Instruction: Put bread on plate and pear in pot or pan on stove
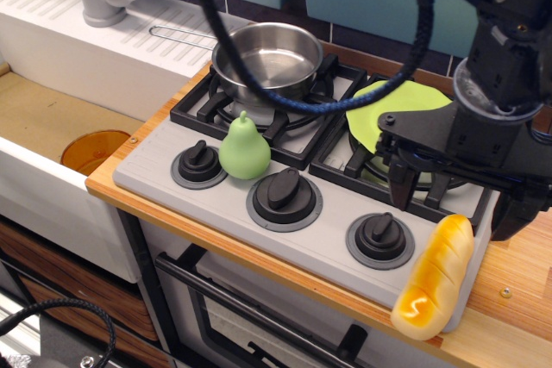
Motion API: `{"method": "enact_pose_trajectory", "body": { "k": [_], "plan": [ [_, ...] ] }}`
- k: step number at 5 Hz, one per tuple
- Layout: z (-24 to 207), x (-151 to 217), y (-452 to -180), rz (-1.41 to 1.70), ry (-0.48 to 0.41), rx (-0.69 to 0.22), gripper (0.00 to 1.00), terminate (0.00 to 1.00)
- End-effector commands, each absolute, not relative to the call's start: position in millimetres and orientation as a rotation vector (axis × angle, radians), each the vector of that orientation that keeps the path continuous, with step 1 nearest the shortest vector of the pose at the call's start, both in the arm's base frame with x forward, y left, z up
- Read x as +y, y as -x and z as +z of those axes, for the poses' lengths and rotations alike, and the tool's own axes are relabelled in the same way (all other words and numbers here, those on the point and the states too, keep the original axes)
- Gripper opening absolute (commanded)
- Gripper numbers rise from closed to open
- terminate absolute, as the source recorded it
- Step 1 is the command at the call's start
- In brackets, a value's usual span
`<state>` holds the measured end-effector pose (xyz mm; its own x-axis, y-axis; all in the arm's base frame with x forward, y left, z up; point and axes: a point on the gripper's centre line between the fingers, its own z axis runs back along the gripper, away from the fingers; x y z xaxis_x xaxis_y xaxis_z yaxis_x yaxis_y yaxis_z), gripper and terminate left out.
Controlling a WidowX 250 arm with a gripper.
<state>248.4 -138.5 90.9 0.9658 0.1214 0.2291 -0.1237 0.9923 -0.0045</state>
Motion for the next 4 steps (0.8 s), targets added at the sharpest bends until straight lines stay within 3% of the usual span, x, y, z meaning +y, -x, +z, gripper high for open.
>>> {"method": "enact_pose_trajectory", "body": {
  "k": [1, 4],
  "plan": [
    [91, -139, -248, 0.124, -0.01, -0.231, 1.0, 0.0],
    [48, -142, -259, 0.122, 0.012, -0.293, 1.0, 0.0]
  ]
}}
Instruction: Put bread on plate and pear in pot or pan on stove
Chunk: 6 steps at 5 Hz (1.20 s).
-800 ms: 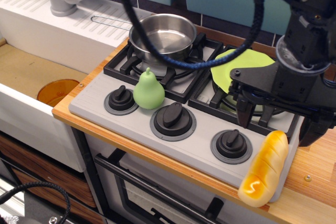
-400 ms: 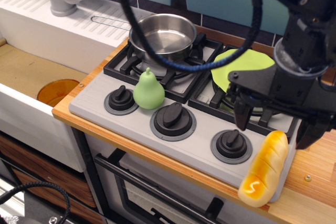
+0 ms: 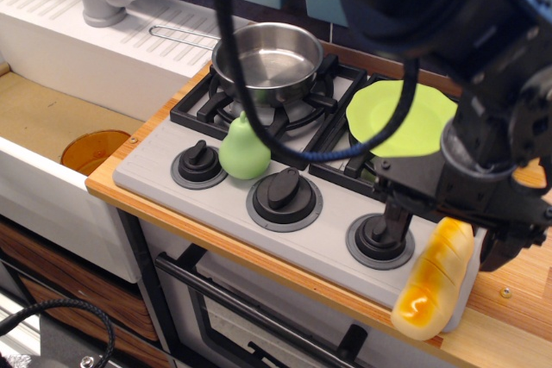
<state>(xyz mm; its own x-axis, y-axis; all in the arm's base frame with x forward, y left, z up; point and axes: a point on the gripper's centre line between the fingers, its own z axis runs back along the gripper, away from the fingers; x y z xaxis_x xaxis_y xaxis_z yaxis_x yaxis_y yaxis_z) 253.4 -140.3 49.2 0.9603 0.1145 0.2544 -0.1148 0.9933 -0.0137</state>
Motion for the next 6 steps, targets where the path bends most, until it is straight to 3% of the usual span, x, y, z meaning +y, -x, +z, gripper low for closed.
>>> {"method": "enact_pose_trajectory", "body": {
  "k": [1, 5, 6],
  "plan": [
    [38, -145, -259, 0.131, 0.006, -0.307, 1.0, 0.0],
    [24, -156, -266, 0.12, -0.007, -0.319, 1.0, 0.0],
    [26, -158, -267, 0.111, -0.004, -0.302, 0.0, 0.0]
  ]
}}
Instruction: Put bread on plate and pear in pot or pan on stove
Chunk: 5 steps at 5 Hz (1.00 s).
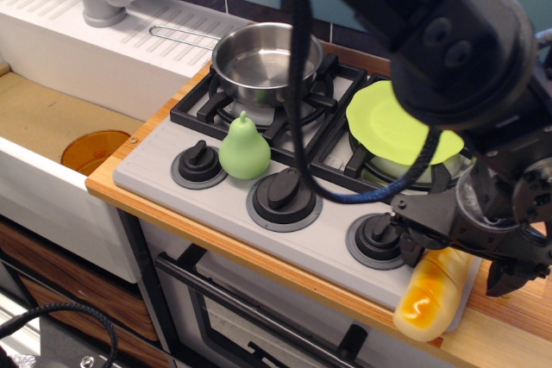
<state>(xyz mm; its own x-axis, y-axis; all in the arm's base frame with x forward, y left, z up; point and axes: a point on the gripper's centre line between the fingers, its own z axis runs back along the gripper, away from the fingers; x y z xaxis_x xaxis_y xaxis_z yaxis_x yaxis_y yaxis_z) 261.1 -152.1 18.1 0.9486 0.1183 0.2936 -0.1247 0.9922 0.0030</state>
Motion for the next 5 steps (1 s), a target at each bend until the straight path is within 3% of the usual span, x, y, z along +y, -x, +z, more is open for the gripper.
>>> {"method": "enact_pose_trajectory", "body": {
  "k": [1, 2, 4, 5],
  "plan": [
    [32, -159, -266, 0.107, 0.002, -0.28, 0.0, 0.0],
    [38, -160, -265, 0.097, 0.006, -0.264, 0.0, 0.0],
    [95, -128, -275, 0.032, -0.028, -0.195, 0.0, 0.0],
    [116, -107, -300, -0.008, -0.041, -0.171, 0.0, 0.0]
  ]
}}
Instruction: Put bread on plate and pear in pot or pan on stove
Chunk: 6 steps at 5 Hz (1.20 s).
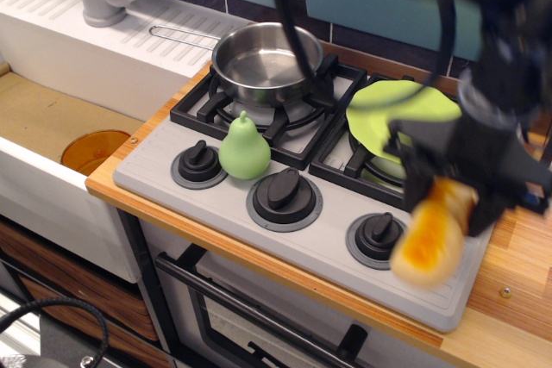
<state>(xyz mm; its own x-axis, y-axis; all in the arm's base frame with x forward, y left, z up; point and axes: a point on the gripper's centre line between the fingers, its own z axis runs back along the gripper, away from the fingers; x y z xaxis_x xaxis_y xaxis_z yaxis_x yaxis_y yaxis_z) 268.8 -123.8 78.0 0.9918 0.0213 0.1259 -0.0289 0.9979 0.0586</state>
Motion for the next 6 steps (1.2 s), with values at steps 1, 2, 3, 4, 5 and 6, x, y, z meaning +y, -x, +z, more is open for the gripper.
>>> {"method": "enact_pose_trajectory", "body": {
  "k": [1, 2, 3, 4, 5, 6],
  "plan": [
    [114, -89, -334, -0.051, -0.018, -0.173, 0.0, 0.0],
    [99, -82, -361, -0.07, 0.012, -0.19, 0.0, 0.0],
    [86, -85, -375, -0.069, 0.036, -0.201, 0.0, 0.0],
    [77, -90, -382, -0.062, 0.047, -0.212, 0.0, 0.0],
    [65, -95, -386, -0.078, 0.042, -0.232, 0.0, 0.0],
    [66, -98, -382, -0.076, 0.026, -0.232, 1.0, 0.0]
  ]
}}
